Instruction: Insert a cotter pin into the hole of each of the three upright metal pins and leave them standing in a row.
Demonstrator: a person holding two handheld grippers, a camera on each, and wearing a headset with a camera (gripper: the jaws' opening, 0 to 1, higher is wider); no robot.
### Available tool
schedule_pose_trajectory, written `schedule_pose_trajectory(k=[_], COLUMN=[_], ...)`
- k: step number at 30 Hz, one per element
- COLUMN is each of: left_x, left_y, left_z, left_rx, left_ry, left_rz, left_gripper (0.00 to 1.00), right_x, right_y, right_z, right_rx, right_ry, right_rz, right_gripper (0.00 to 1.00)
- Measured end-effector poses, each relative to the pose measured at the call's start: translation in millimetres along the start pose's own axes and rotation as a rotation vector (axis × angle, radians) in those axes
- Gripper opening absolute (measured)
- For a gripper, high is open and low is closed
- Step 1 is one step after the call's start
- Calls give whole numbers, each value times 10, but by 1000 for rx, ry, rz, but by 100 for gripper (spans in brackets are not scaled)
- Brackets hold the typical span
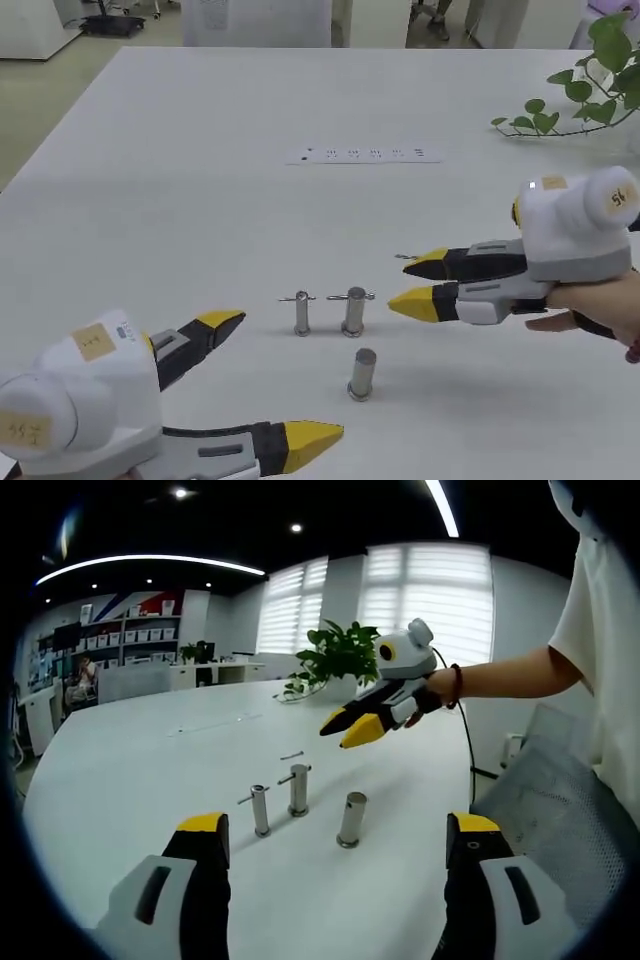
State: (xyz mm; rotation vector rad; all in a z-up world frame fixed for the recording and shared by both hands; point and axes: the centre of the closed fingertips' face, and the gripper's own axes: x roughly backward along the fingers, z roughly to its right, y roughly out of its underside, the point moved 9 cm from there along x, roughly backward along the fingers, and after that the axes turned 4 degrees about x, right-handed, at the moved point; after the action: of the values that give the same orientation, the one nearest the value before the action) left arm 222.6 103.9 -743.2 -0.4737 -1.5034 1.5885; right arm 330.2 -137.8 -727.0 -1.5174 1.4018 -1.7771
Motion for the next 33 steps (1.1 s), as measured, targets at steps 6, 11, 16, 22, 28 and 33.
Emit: schedule_pose_trajectory(k=[6,11,16,22,28,33], left_x=[-12,-18,-16,-11,-9,-4], left_y=[-1,-6,-7,-3,-8,2], left_z=[-14,-22,-47,-96,-123,-150], left_rx=[1,1,5,7,11,8], left_ry=[-4,-7,-16,-35,-41,-48], left_rz=[2,5,6,-1,-3,-12], left_gripper=[92,94,96,99,99,99], right_x=[4,8,3,-2,-33,-70], right_y=[12,23,51,79,113,142], right_z=[167,315,455,627,797,914], right_rx=[-3,-8,1,24,63,88], right_ry=[35,68,94,115,124,118], right_rz=[-33,-60,-101,-160,-223,-273], right_gripper=[38,38,37,36,34,31])
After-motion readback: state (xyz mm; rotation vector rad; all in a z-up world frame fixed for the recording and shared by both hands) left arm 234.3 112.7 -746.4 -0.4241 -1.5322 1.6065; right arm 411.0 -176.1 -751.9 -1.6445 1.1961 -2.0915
